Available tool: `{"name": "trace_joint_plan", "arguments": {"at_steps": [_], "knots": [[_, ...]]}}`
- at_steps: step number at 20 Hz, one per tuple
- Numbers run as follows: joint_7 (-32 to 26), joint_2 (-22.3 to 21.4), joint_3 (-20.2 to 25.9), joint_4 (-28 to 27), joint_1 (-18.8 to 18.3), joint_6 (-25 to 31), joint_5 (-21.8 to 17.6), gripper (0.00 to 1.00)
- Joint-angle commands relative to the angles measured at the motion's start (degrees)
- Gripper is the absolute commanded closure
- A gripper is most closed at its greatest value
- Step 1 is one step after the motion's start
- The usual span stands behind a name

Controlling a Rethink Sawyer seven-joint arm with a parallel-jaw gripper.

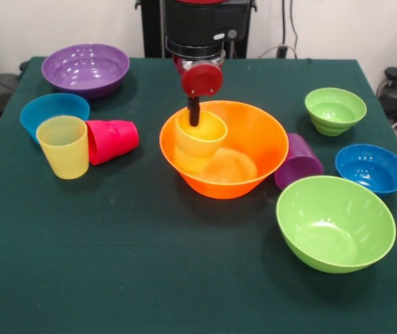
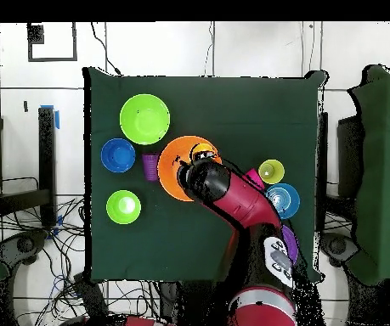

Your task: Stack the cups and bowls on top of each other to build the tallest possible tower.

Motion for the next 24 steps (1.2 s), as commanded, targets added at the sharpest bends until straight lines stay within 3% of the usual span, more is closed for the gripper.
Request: {"name": "trace_joint_plan", "arguments": {"at_steps": [1,14,18,24], "knots": [[1.6,-0.8,8.4,4.2,-0.1,-3.1,-3.8,1.0],[4.5,-1.4,9.2,5.1,2.3,-2.3,-1.8,1.0],[3.7,-0.7,10.1,5.2,1.4,-3.2,-2.2,1.0],[0.6,1.4,14.2,5.1,-3.3,-3.5,-3.2,1.0]]}}
